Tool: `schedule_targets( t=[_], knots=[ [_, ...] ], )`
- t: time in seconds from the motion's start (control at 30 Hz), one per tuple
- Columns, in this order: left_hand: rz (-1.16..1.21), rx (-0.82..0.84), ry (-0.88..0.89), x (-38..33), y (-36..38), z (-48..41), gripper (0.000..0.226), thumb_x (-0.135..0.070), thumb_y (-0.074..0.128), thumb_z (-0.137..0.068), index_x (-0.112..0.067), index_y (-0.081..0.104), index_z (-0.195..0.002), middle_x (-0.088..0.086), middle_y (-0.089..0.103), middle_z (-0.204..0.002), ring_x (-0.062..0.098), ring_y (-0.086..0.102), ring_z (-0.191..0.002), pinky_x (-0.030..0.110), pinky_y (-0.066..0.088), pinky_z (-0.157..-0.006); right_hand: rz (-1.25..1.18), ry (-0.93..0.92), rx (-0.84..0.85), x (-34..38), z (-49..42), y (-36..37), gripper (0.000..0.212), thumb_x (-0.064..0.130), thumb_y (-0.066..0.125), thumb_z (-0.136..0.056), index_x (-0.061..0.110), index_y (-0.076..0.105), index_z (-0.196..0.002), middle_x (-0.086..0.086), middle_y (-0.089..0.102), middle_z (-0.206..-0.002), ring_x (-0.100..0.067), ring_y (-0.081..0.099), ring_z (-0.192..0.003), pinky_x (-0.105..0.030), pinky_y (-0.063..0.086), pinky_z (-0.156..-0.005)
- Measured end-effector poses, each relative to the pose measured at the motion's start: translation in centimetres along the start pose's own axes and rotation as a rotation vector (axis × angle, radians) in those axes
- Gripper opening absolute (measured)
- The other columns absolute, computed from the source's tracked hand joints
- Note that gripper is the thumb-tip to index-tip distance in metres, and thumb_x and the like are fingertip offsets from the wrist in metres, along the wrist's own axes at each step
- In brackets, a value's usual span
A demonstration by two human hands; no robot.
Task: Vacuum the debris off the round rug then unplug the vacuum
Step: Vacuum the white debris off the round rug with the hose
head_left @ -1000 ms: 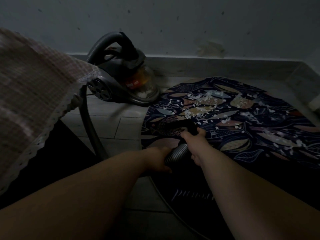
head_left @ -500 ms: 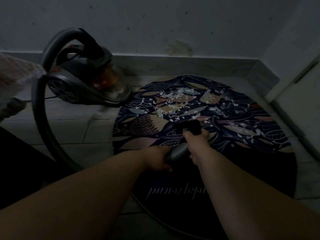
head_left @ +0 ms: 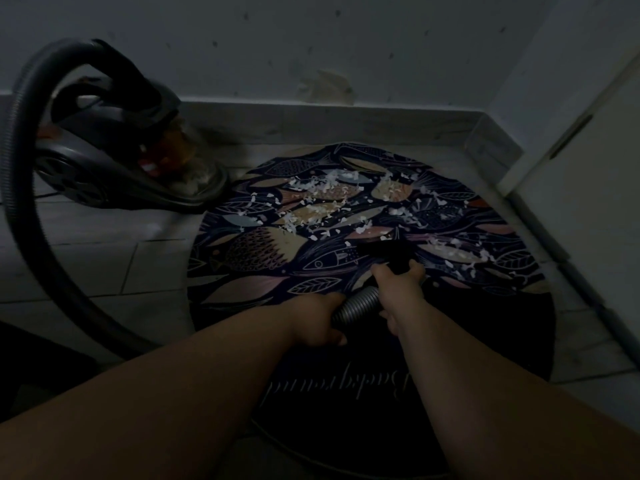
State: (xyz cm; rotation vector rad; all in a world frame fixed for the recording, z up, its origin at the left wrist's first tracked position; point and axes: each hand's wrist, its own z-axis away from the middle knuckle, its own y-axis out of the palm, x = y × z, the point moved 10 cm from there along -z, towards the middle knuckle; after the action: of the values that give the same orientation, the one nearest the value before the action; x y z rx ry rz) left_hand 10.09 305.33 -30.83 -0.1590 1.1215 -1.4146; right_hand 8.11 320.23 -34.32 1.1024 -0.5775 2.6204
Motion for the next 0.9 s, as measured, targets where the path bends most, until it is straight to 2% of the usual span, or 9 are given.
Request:
schedule_targets(
  t=[0.13,0.2,0.27,0.4,0.53,0.63,0.7,0.77,0.9],
  knots=[
    [-0.004,-0.042,-0.006,0.4,-0.9,0.6,0.064,-0.034,0.064,-0.086,-0.020,0.034,-0.140,0.006,0.049,-0.138,0.023,0.049,-0.122,0.028,0.041,-0.100,-0.010,-0.004,0.087,0.5,-0.1,1.4,0.075,0.035,0.061,-0.092,0.044,0.010,-0.147,-0.013,0.050,-0.130,-0.034,0.058,-0.098,-0.051,0.054,-0.088],
    [-0.001,-0.059,-0.014,1.0,-1.3,1.1,0.064,-0.035,0.064,-0.086,-0.021,0.033,-0.141,0.006,0.049,-0.137,0.022,0.050,-0.121,0.028,0.041,-0.099,-0.015,0.007,0.174,0.7,0.1,2.7,0.076,0.037,0.063,-0.091,0.045,0.011,-0.147,-0.010,0.047,-0.134,-0.033,0.057,-0.103,-0.052,0.052,-0.092],
    [0.016,-0.066,-0.028,1.7,-1.5,1.6,0.065,-0.036,0.064,-0.086,-0.021,0.033,-0.141,0.006,0.049,-0.137,0.022,0.049,-0.121,0.027,0.041,-0.098,0.010,0.000,0.190,0.7,0.4,3.5,0.076,0.040,0.063,-0.091,0.045,0.013,-0.147,-0.008,0.046,-0.135,-0.033,0.056,-0.106,-0.054,0.050,-0.095],
    [0.002,-0.059,-0.043,2.4,-1.1,1.6,0.070,-0.036,0.064,-0.087,-0.020,0.028,-0.144,0.007,0.044,-0.142,0.023,0.045,-0.126,0.025,0.037,-0.100,0.000,-0.076,0.054,0.9,0.7,3.1,0.074,0.035,0.061,-0.093,0.037,0.012,-0.149,-0.009,0.048,-0.127,-0.034,0.055,-0.100,-0.050,0.051,-0.091],
    [0.014,-0.059,-0.032,1.7,-1.0,0.9,0.070,-0.035,0.064,-0.086,-0.021,0.028,-0.145,0.006,0.045,-0.142,0.023,0.045,-0.127,0.024,0.036,-0.101,-0.004,-0.180,-0.086,1.2,0.3,1.4,0.078,0.026,0.063,-0.092,0.028,0.014,-0.152,-0.013,0.045,-0.140,-0.039,0.053,-0.117,-0.048,0.047,-0.099],
    [0.035,-0.052,-0.024,1.4,-0.8,0.7,0.067,-0.034,0.065,-0.086,-0.021,0.032,-0.142,0.006,0.047,-0.139,0.022,0.048,-0.124,0.025,0.037,-0.099,-0.022,-0.063,-0.010,0.7,0.2,2.0,0.079,0.032,0.062,-0.089,0.040,0.010,-0.147,-0.015,0.048,-0.135,-0.038,0.057,-0.107,-0.055,0.051,-0.093],
    [0.044,-0.066,-0.022,1.5,-1.1,0.8,0.066,-0.035,0.065,-0.086,-0.020,0.032,-0.141,0.007,0.049,-0.138,0.023,0.049,-0.122,0.024,0.038,-0.096,-0.010,-0.031,0.069,0.9,0.1,2.5,0.075,0.035,0.062,-0.090,0.044,0.011,-0.146,-0.013,0.050,-0.130,-0.035,0.058,-0.103,-0.054,0.053,-0.090],
    [0.047,-0.073,-0.026,1.9,-1.4,1.0,0.068,-0.036,0.064,-0.086,-0.019,0.031,-0.143,0.007,0.048,-0.138,0.023,0.048,-0.122,0.024,0.038,-0.095,-0.004,-0.019,0.146,1.1,0.0,3.5,0.076,0.038,0.063,-0.090,0.045,0.012,-0.146,-0.011,0.047,-0.134,-0.034,0.056,-0.106,-0.053,0.051,-0.093],
    [0.053,-0.067,-0.041,2.9,-1.6,1.3,0.072,-0.035,0.064,-0.087,-0.020,0.025,-0.146,0.008,0.044,-0.142,0.024,0.045,-0.126,0.024,0.036,-0.097,0.024,-0.035,0.136,1.0,-0.1,4.8,0.075,0.040,0.062,-0.090,0.045,0.012,-0.146,-0.011,0.050,-0.131,-0.034,0.056,-0.104,-0.053,0.051,-0.093]
  ],
)
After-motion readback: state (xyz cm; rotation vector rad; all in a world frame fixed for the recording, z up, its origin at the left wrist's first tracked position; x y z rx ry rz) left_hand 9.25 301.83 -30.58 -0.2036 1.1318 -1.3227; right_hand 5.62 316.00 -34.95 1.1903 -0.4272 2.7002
